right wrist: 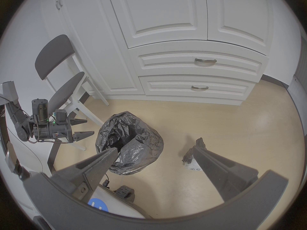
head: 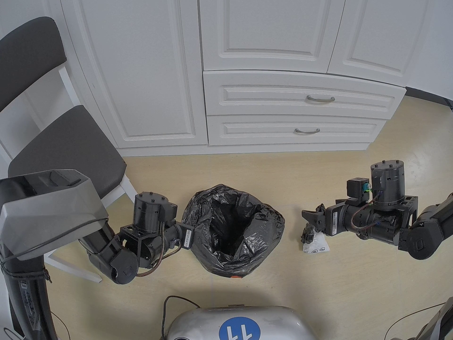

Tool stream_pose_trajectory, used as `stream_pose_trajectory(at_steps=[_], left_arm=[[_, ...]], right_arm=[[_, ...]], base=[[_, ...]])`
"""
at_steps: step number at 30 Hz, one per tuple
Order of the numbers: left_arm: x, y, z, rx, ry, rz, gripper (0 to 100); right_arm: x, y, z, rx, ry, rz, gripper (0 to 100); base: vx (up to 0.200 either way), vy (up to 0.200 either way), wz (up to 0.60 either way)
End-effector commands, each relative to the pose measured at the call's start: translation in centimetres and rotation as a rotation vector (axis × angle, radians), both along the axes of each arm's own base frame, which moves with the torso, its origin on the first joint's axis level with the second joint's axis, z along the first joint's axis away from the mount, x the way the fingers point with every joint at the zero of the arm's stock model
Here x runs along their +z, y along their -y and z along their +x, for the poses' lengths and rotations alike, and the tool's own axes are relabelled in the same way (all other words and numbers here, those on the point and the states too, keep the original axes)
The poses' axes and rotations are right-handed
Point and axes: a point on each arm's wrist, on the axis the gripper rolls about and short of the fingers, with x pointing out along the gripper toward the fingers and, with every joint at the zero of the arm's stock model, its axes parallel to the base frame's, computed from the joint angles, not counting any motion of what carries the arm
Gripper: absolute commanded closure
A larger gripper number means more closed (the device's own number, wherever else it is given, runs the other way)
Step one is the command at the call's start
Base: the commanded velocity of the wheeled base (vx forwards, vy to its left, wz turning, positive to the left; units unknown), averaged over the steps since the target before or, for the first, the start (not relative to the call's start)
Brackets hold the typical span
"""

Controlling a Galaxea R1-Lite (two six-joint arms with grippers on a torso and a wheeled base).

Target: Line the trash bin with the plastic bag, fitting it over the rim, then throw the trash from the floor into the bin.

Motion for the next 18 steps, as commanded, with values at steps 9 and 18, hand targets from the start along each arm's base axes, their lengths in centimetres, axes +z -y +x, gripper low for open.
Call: stream_pose_trajectory(at_steps=[9,18], left_arm=[[-2.5,-2.7,1.3,0.08,-0.06,0.033,0],[-1.0,-2.6,0.8,0.068,-0.024,0.002,0]], right_arm=[[-0.4,0.0,0.0,0.002,-0.011,-0.008,0],[-0.4,0.0,-0.1,0.008,-0.009,-0.019,0]], base=[[0.0,0.0,0.0],[0.0,0.0,0.0]])
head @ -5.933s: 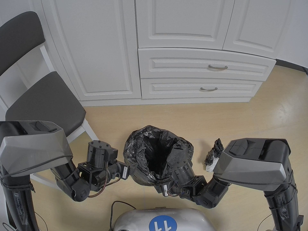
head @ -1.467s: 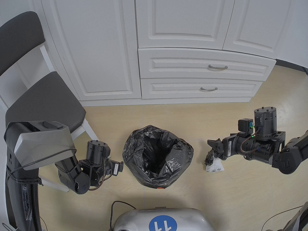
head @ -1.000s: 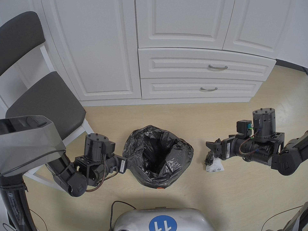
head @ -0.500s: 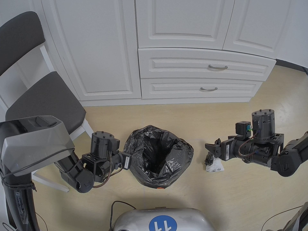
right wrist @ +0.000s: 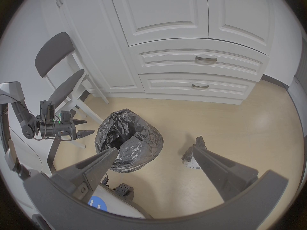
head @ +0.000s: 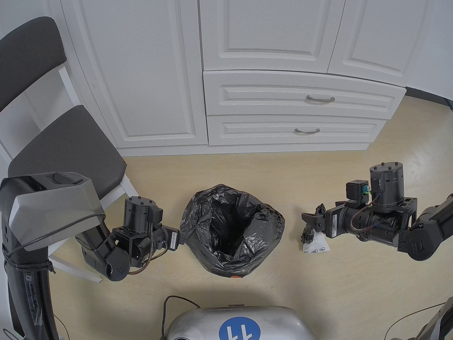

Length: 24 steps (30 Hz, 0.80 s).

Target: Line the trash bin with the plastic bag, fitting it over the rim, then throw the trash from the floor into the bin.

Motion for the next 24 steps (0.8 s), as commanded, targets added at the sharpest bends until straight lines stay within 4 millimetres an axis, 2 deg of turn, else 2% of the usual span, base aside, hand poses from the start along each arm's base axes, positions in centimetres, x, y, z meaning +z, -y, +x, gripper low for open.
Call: stream_pose_trajectory(at_steps=[1,4,8,10,11,16,24], left_arm=[[1.6,0.6,-0.5,-0.022,0.04,-0.022,0],[2.9,2.1,-1.5,-0.068,0.064,-0.038,0],[3.3,3.5,-2.6,-0.119,0.063,-0.039,0],[2.4,4.1,-2.7,-0.129,0.045,-0.026,0],[1.0,4.3,-2.3,-0.127,0.02,-0.012,0],[-2.3,3.2,-0.8,-0.078,-0.04,0.016,0],[-2.8,2.1,-0.9,-0.048,-0.067,0.018,0]], right_arm=[[0.0,0.0,-0.1,0.004,0.001,-0.008,0],[0.0,0.0,0.0,0.005,0.001,-0.009,0],[-0.2,0.0,0.0,0.005,-0.004,-0.012,0],[-0.3,0.0,0.0,0.005,-0.007,-0.013,0],[-0.3,0.0,0.0,0.005,-0.007,-0.013,0],[-0.5,0.0,0.0,0.005,-0.014,-0.016,0],[-0.9,0.0,0.2,0.002,-0.025,-0.022,0]], base=[[0.0,0.0,0.0],[0.0,0.0,0.0],[0.0,0.0,0.0],[0.0,0.0,0.0],[0.0,0.0,0.0],[0.0,0.0,0.0],[0.0,0.0,0.0]])
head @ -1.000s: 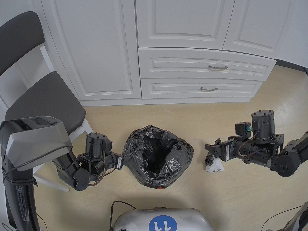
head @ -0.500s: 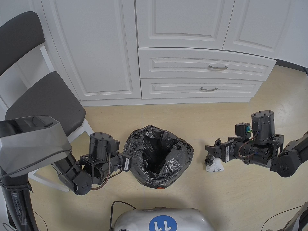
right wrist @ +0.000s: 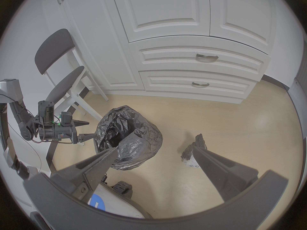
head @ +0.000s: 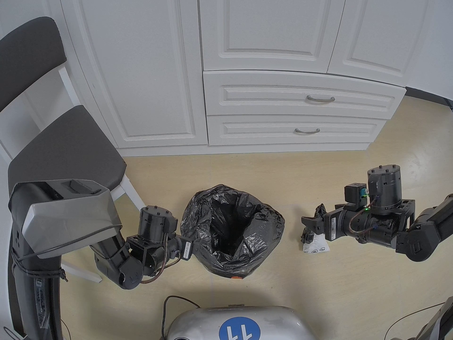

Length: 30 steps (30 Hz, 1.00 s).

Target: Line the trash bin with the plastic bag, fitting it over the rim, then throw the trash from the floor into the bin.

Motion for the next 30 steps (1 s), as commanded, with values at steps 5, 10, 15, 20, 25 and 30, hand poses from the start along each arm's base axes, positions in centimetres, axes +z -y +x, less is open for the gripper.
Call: stream_pose_trajectory(at_steps=[5,10,15,20,25,30], left_arm=[[-1.3,-1.5,-1.2,0.019,-0.019,0.005,0],[-2.8,-2.2,-1.3,0.033,-0.044,0.013,0],[-4.6,-2.5,-0.8,0.044,-0.075,0.026,0],[-6.0,-2.3,0.2,0.064,-0.085,0.009,0],[-6.6,-1.9,1.6,0.099,-0.07,-0.048,0],[-7.1,-2.1,2.2,0.11,-0.074,-0.046,0]], right_arm=[[-0.3,0.0,0.1,0.0,-0.008,-0.006,0],[-0.6,-0.1,0.3,-0.001,-0.017,-0.012,0],[-0.7,-0.1,0.3,-0.001,-0.02,-0.013,0],[-0.8,0.0,0.5,-0.006,-0.022,-0.013,0],[-0.8,0.1,0.6,-0.009,-0.022,-0.012,0],[-1.5,-0.1,1.0,-0.011,-0.041,-0.022,0]], base=[[0.0,0.0,0.0],[0.0,0.0,0.0],[0.0,0.0,0.0],[0.0,0.0,0.0],[0.0,0.0,0.0],[0.0,0.0,0.0]])
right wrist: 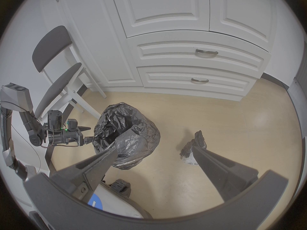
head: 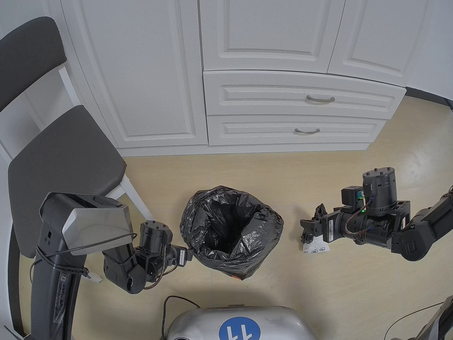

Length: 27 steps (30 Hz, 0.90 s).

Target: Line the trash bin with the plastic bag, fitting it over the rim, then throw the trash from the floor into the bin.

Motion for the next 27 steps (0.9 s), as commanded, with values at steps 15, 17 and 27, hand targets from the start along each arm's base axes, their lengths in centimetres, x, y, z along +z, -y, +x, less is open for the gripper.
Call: stream_pose_trajectory(at_steps=[15,17,27], left_arm=[[6.5,-3.6,-3.0,-0.146,0.013,-0.076,0],[8.3,-4.2,-2.1,-0.142,0.075,-0.09,0],[8.5,-1.2,4.9,-0.098,0.089,-0.137,0]], right_arm=[[-7.4,-2.9,5.1,-0.058,0.063,0.003,0],[-7.5,-2.8,5.4,-0.058,0.06,0.006,0],[-8.4,-3.0,6.6,-0.092,0.052,0.05,0]], base=[[0.0,0.0,0.0],[0.0,0.0,0.0],[0.0,0.0,0.0]])
